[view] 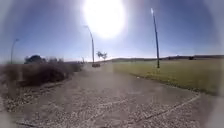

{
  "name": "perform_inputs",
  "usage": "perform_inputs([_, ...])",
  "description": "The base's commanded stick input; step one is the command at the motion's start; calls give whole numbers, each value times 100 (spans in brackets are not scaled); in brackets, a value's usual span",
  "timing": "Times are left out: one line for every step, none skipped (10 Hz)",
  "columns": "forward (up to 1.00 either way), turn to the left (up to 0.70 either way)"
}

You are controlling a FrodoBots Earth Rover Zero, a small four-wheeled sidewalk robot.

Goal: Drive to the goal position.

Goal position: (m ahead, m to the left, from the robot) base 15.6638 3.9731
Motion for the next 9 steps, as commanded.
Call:
perform_inputs([70, 0])
perform_inputs([70, 0])
perform_inputs([70, 0])
perform_inputs([70, 0])
perform_inputs([70, 35])
perform_inputs([70, 35])
perform_inputs([70, 4])
perform_inputs([70, 3])
perform_inputs([70, 1])
